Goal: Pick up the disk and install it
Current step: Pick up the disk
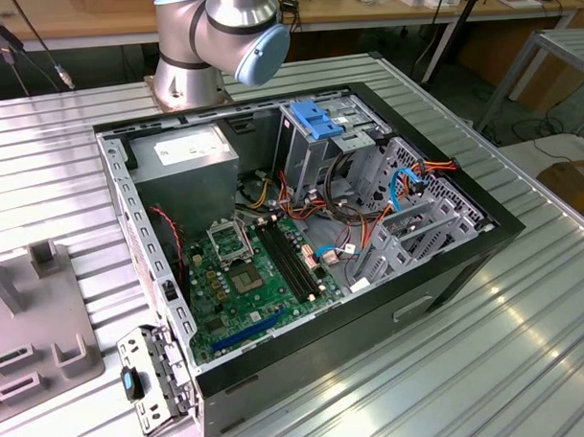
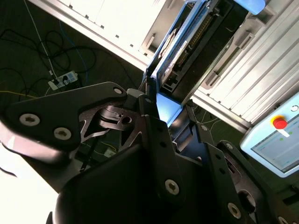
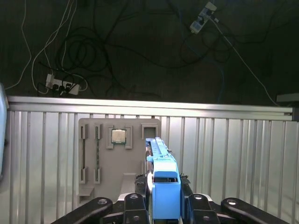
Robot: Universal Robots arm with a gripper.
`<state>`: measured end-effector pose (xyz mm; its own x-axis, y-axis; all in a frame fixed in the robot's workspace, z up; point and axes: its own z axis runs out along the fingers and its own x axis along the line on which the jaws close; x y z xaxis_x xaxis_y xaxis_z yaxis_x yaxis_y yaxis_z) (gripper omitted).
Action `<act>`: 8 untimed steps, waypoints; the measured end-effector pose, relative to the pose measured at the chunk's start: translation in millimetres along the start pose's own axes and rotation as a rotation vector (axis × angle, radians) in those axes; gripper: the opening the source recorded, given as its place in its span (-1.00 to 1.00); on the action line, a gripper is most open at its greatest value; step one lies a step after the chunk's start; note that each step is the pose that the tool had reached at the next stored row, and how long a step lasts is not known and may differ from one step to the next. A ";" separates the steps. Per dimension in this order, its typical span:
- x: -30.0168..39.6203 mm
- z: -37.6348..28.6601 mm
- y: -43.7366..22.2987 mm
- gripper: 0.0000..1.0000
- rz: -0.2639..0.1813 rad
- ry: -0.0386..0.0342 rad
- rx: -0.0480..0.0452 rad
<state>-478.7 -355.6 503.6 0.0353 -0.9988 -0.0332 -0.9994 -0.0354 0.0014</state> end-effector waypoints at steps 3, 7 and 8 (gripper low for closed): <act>0.0 -0.1 0.0 -0.27 0.000 0.0000 0.0000; -0.1 -4.3 0.0 -0.27 0.000 0.0000 0.0000; -0.2 -5.4 0.0 -0.27 0.000 0.0000 0.0000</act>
<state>-478.7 -355.6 509.0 0.0353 -0.9988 -0.0332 -0.9994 -0.0354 0.0014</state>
